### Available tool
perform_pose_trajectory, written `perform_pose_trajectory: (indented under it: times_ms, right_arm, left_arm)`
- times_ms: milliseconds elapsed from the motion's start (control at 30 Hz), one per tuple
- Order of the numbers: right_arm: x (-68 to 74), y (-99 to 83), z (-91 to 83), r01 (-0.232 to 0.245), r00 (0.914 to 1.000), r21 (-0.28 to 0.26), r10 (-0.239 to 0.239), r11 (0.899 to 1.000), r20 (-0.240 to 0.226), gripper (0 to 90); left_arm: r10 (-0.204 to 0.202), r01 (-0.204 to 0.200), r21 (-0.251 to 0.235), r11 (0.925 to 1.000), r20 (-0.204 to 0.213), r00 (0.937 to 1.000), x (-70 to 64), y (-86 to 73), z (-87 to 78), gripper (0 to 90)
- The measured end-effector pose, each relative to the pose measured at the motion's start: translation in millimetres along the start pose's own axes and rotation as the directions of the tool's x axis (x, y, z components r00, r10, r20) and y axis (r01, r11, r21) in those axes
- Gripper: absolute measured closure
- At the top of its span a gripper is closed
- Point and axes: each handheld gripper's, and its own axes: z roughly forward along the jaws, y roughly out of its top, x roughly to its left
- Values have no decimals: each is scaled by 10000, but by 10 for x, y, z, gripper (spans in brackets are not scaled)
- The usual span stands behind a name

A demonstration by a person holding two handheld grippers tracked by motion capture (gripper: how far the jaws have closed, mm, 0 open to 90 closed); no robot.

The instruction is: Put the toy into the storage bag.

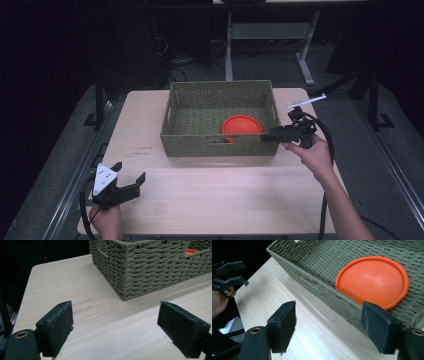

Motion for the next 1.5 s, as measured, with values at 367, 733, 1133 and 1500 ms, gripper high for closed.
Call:
perform_pose_trajectory:
  times_ms: [367, 733, 1133, 1500]
  right_arm:
    - [-54, -251, -94, 23, 10000, -149, -24, 9999, -31, 275]
    - [-172, -458, -139, -253, 9997, -131, 253, 9996, -6, 273]
    - [-164, -618, -176, -91, 9998, 108, 89, 9999, 201, 268]
    - [-268, -814, -204, -452, 9987, 163, 448, 9988, 228, 264]
  left_arm:
    - [25, -26, 78, 10000, 11, 10000, -10, 0, 3, 127]
    - [-10, 10, 105, 9999, 13, 10000, -7, -4, 4, 127]
    - [18, -18, 85, 10000, 15, 10000, -12, -5, 5, 127]
    - [-23, 23, 98, 9999, 40, 10000, -17, -9, 13, 127]
